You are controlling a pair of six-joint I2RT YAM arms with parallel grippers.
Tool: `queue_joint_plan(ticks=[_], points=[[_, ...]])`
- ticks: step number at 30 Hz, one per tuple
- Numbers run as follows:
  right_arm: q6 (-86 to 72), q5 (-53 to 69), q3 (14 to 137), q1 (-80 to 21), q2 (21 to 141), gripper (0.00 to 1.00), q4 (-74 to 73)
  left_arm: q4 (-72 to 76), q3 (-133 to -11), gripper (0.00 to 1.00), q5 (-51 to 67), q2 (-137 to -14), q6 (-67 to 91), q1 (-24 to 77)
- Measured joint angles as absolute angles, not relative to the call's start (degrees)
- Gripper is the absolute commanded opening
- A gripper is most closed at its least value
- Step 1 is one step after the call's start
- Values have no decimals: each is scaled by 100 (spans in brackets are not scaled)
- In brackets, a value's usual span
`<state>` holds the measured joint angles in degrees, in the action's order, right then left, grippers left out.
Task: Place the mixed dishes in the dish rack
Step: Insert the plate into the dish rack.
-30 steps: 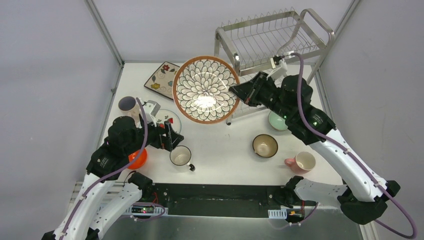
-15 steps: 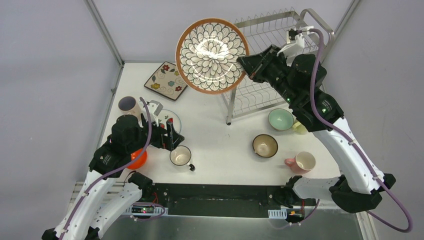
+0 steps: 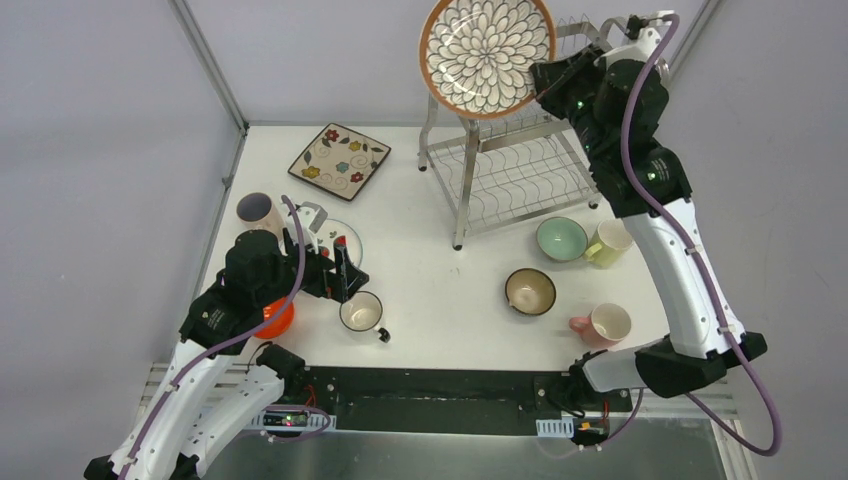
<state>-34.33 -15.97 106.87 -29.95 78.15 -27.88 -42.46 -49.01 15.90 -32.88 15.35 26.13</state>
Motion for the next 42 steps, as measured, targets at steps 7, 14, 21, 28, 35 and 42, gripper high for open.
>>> queue_joint_plan(ticks=[7,14,21,28,35,42], points=[[-3402,-1765,11214,-2038,8263,0,-2867,-4246,-4897,99,1590,-3291,1531,2613],[-2943,-2217,11292,-1520,8440,0,-2832,-4246,-4886,99,1590,-3288,1531,2613],[-1737,-2709,11292,-1393,8722,0,-2294,-4246,-4886,99,1590,-3288,1529,2613],[-342,-2786,11332,-1304,9157,0,-1586,-4246,-4880,99,1544,-3288,1516,2613],[692,-2659,11751,-1170,9723,0,-1319,-4246,-4880,99,1520,-3312,1466,2613],[1288,-2373,11887,-987,9845,0,-880,-4246,-4880,99,1498,-3310,1431,2613]])
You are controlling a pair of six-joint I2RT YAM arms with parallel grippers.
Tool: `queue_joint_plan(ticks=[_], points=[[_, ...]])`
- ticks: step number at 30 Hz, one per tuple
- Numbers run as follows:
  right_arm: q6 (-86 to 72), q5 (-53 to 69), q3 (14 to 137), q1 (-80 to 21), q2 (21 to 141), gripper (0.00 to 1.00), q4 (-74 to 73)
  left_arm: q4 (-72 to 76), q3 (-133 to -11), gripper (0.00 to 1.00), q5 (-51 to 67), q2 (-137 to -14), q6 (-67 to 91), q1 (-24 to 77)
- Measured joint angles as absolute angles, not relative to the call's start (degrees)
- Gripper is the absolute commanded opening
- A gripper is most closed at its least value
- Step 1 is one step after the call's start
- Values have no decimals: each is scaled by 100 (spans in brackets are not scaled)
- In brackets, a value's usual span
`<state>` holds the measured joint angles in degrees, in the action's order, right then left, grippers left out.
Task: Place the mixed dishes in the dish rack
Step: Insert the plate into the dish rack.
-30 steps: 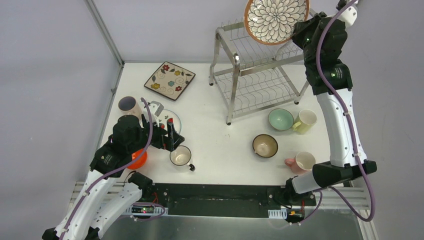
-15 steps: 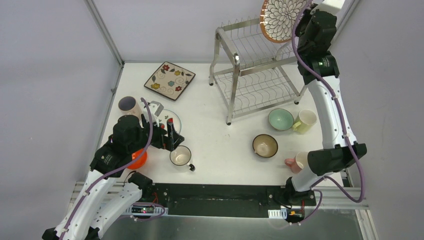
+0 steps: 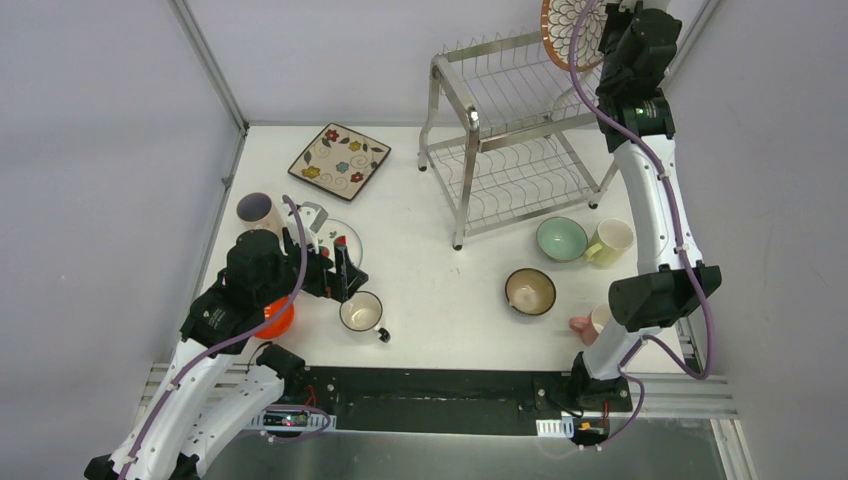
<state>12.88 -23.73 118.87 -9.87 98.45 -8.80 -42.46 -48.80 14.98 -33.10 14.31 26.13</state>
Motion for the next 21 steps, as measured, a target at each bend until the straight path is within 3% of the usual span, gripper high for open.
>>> queue_joint_plan(ticks=[21], points=[[3138,-1957,11037,-757,9765,0,401,-4246,-4880,99,1498,-3391,1406,2613]])
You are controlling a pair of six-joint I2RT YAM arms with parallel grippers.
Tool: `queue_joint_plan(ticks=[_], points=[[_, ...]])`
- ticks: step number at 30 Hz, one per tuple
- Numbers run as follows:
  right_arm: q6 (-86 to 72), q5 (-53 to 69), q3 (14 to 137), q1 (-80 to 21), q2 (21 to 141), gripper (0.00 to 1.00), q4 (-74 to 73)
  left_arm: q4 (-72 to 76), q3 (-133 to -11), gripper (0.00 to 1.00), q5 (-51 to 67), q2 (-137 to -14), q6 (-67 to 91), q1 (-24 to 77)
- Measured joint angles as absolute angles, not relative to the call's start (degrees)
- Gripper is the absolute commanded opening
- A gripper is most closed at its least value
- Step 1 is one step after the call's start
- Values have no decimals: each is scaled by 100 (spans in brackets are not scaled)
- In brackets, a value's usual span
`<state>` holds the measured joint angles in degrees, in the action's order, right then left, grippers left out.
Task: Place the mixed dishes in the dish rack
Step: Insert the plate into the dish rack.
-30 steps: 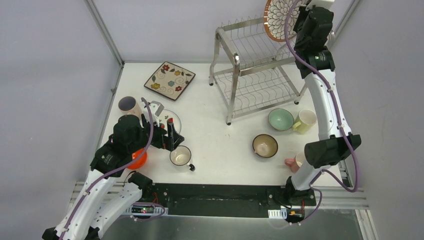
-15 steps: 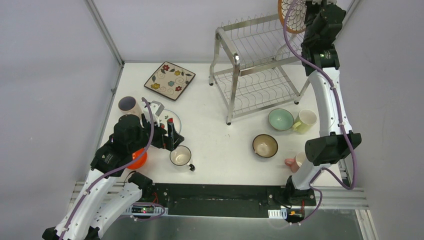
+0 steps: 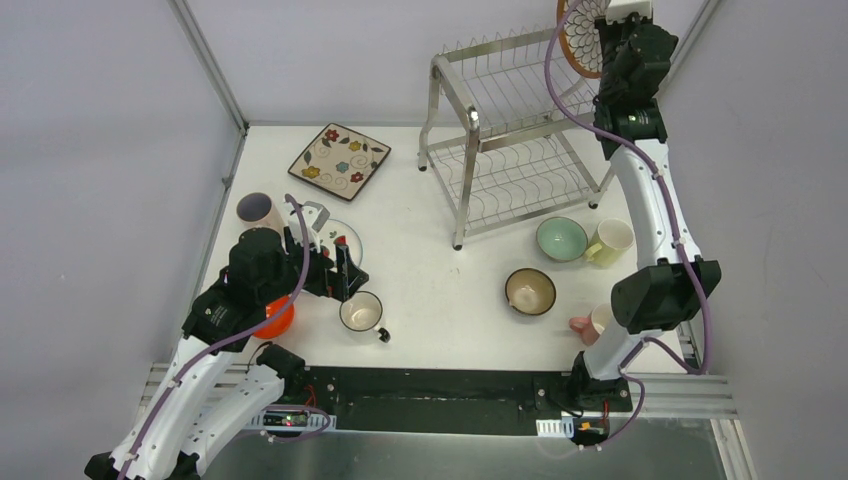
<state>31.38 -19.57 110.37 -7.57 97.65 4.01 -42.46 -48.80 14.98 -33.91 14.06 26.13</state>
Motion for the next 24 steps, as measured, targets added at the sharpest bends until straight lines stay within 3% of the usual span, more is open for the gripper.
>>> queue_joint_plan(ticks=[24], points=[[3621,-1774,10414,-751,9498,0,913,-4246,-4875,99,1503,-3232,1406,2613]])
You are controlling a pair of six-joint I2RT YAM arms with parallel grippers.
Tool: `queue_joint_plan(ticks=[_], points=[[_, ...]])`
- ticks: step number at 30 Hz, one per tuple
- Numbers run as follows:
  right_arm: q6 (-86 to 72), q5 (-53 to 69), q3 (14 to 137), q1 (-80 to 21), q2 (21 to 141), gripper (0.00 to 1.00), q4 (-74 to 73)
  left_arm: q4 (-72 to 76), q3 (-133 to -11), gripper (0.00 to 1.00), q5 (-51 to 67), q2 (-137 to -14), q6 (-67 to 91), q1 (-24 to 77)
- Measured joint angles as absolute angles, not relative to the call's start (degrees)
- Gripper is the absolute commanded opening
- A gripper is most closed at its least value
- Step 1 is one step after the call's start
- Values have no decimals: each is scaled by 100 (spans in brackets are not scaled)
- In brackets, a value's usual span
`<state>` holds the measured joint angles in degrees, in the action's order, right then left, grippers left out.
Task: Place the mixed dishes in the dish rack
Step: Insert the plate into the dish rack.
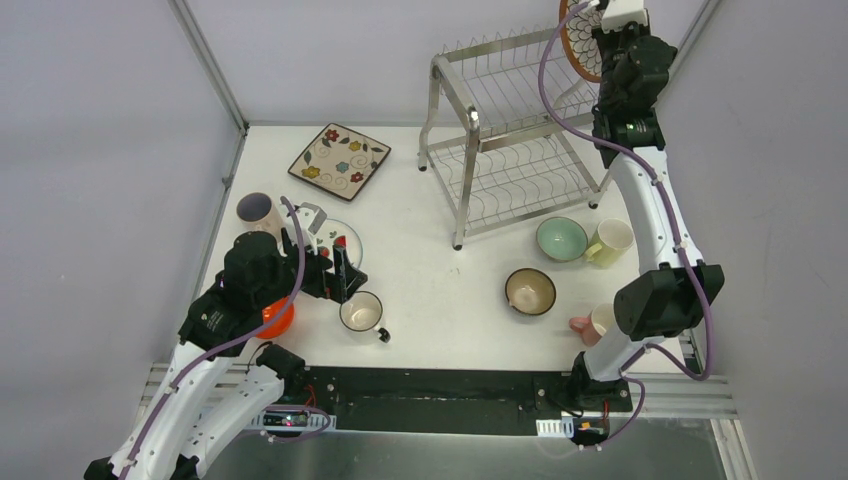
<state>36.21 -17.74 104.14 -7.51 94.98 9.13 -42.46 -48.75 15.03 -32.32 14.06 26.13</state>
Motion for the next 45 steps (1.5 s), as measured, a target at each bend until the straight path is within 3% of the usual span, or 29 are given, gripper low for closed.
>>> queue_joint_plan(ticks=[23,34,42,45], points=[[3634,-1747,10057,-735,9369,0,1212,-4246,-4869,99,1505,-3214,1406,2613],[3680,-1852,9950,-731,9303,24,982,-4246,-4869,99,1505,-3229,1404,2613],[3583,-1894,9780,-701,9059,27,961,-4246,-4869,99,1505,-3223,1402,2613],[3503,-1894,9786,-698,9039,38,908,-4246,-4869,99,1505,-3223,1402,2613]])
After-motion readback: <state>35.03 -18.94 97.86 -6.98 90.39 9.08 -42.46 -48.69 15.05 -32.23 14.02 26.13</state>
